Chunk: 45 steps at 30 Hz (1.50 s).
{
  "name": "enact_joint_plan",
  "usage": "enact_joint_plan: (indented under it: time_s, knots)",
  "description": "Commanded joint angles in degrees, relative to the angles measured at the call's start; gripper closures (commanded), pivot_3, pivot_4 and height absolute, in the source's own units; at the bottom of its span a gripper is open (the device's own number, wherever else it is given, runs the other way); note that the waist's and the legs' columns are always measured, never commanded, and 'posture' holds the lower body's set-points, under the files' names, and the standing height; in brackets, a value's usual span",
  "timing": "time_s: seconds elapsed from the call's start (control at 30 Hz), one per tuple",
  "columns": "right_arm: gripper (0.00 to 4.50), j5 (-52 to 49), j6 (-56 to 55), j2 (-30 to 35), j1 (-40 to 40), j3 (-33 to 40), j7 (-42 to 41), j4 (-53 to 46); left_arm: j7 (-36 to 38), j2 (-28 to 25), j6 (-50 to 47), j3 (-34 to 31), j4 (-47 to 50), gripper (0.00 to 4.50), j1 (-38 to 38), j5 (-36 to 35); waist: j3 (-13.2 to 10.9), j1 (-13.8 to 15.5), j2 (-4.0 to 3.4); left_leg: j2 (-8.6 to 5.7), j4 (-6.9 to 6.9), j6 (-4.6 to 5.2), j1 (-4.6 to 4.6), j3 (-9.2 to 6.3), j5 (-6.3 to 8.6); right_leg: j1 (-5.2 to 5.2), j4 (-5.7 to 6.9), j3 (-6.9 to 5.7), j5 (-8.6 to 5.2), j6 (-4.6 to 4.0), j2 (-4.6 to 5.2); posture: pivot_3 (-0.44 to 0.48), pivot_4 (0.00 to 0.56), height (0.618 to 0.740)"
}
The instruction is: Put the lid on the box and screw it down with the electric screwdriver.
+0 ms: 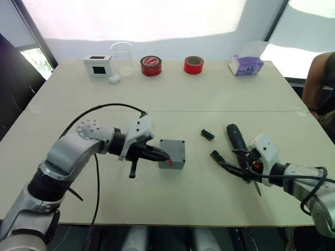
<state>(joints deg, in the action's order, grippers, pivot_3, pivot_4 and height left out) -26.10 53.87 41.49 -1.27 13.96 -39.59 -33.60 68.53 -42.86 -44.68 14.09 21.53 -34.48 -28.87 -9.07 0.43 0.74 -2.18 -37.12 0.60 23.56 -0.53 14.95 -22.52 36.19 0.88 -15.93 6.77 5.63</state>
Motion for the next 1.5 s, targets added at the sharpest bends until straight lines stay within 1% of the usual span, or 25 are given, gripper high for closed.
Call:
enact_joint_plan:
  time_s: [0.03, 0.1, 0.17, 0.2, 0.3, 0.37, 0.4, 1.03, 1.1, 1.33, 1.5]
  knots:
    - [0.59, -1.0, 0.1, -0.8, 1.5, 0.1, 1.8, -0.3, 0.5, -1.2, 2.2, 0.2, 1.3, 4.50, -0.8, 1.1, 0.0, 0.2, 0.01, 0.00, -0.01, 0.01, 0.00, 0.00, 0.00, 0.01, -0.01, 0.00, 0.00, 0.00, 0.00, 0.000, 0.150, 0.740]
    - [0.59, -0.1, -0.7, -1.0, 2.1, -0.9, 2.7, 0.9, 0.6, -1.6, 2.9, 0.3, 0.7, 4.50, -0.8, 1.6, 0.0, 0.3, 0.01, -0.02, -0.03, 0.02, 0.01, 0.00, 0.01, 0.03, -0.02, -0.01, 0.00, 0.00, 0.00, 0.000, 0.150, 0.740]
    - [1.15, 0.7, -2.0, -0.7, 2.3, -2.0, 2.7, 1.9, 0.6, -1.8, 3.5, 0.3, 0.0, 4.50, -1.0, 2.1, 0.0, 0.3, 0.02, -0.02, -0.05, 0.02, 0.01, 0.00, 0.01, 0.05, -0.02, -0.03, 0.02, 0.03, 0.00, 0.000, 0.150, 0.740]
    - [1.48, 1.1, -2.7, -0.5, 2.3, -2.4, 2.8, 2.4, 0.6, -1.9, 3.7, 0.3, -0.4, 4.50, -1.1, 2.3, 0.0, 0.3, 0.02, -0.03, -0.04, 0.02, 0.01, 0.00, 0.01, 0.05, -0.03, -0.03, 0.03, 0.06, -0.01, 0.000, 0.150, 0.740]
    - [2.70, 1.5, -3.8, -0.6, 2.5, -3.2, 3.2, 3.6, 0.7, -2.1, 4.5, -0.1, -1.5, 4.50, -1.5, 2.8, 0.0, 0.2, 0.02, -0.03, -0.04, 0.03, 0.01, 0.00, 0.01, 0.04, -0.02, -0.04, 0.06, 0.11, -0.04, 0.000, 0.150, 0.740]
    - [3.41, 1.9, -4.4, -0.5, 2.7, -3.8, 3.4, 4.2, 0.7, -2.0, 4.5, -0.4, -1.9, 4.50, -1.8, 2.7, 0.0, 0.2, 0.02, -0.03, -0.04, 0.03, 0.01, 0.00, 0.01, 0.04, -0.01, -0.05, 0.07, 0.12, -0.06, 0.000, 0.150, 0.740]
    - [3.91, 2.1, -4.8, -0.6, 2.7, -4.3, 3.5, 4.4, 0.7, -2.0, 4.5, -0.6, -2.2, 4.50, -2.0, 2.5, 0.0, 0.2, 0.02, -0.03, -0.05, 0.03, 0.01, 0.00, 0.01, 0.04, -0.01, -0.06, 0.07, 0.13, -0.08, 0.000, 0.150, 0.740]
    - [3.91, 2.3, -6.5, -1.0, 2.9, -5.7, 4.7, 5.8, -0.3, -1.5, 3.9, -1.8, -3.2, 4.50, -2.1, 1.3, 0.0, 0.2, 0.02, -0.03, -0.07, 0.04, 0.01, 0.01, 0.00, 0.05, 0.02, -0.14, 0.08, 0.15, -0.20, 0.000, 0.150, 0.740]
    - [4.46, 2.4, -6.6, -0.9, 2.9, -5.7, 4.9, 5.8, -0.4, -1.5, 4.0, -1.9, -3.7, 4.50, -2.2, 1.5, 0.0, 0.2, 0.02, -0.03, -0.07, 0.04, 0.01, 0.01, 0.00, 0.06, 0.02, -0.14, 0.08, 0.15, -0.20, 0.000, 0.150, 0.740]
    - [4.49, 2.8, -7.1, -0.6, 2.7, -6.1, 4.9, 6.0, -1.0, -1.4, 4.3, -3.0, -6.2, 4.50, -2.1, 1.5, 0.0, 0.2, 0.02, -0.03, -0.09, 0.04, 0.00, 0.01, 0.00, 0.05, 0.04, -0.14, 0.08, 0.15, -0.22, 0.000, 0.150, 0.740]
    - [4.49, 2.6, -7.4, -0.6, 3.8, -5.5, 4.9, 6.2, -1.2, -1.0, 4.2, -4.9, -9.4, 4.50, -2.4, 0.9, 0.0, 0.2, 0.02, -0.03, -0.11, 0.04, 0.00, 0.01, 0.00, 0.05, 0.05, -0.14, 0.08, 0.16, -0.22, 0.000, 0.150, 0.740]
